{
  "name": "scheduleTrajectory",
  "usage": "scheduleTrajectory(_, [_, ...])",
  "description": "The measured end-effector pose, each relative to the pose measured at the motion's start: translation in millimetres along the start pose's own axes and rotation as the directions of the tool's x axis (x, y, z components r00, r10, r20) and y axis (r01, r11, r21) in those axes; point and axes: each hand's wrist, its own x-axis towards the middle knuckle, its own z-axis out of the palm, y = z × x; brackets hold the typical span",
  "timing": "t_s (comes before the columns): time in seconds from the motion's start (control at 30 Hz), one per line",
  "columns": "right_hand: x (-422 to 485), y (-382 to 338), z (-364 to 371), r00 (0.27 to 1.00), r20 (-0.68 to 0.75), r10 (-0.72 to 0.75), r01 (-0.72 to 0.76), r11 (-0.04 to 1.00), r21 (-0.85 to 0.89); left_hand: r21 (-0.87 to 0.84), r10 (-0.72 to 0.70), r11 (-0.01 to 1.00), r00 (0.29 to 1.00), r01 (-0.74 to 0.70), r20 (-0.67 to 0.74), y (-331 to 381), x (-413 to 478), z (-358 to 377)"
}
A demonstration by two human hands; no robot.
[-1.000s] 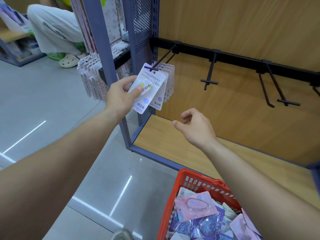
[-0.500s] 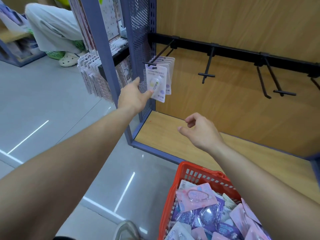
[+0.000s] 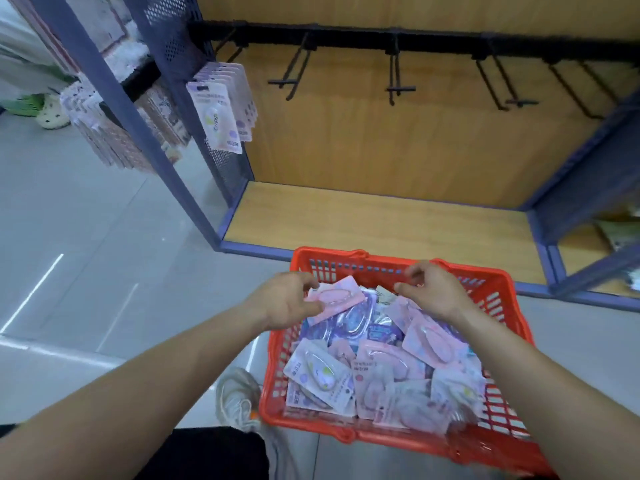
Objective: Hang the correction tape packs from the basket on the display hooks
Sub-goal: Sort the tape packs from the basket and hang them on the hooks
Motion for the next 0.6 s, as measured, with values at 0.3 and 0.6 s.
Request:
scheduleTrajectory(0.3, [-26,113,0,0.999,0.012,0.043,-0.043,0.998,-0.056,-0.179,-0.116,0.98,0.982,0.089,-0.147,41,47,106])
scheduleTrajectory(0.6, [-28,152,18,0.989,0.139,0.05,-0.036,0.994,-0.105,-0.18,-0.029,0.983,0.999,0.032,0.02,70,69,142])
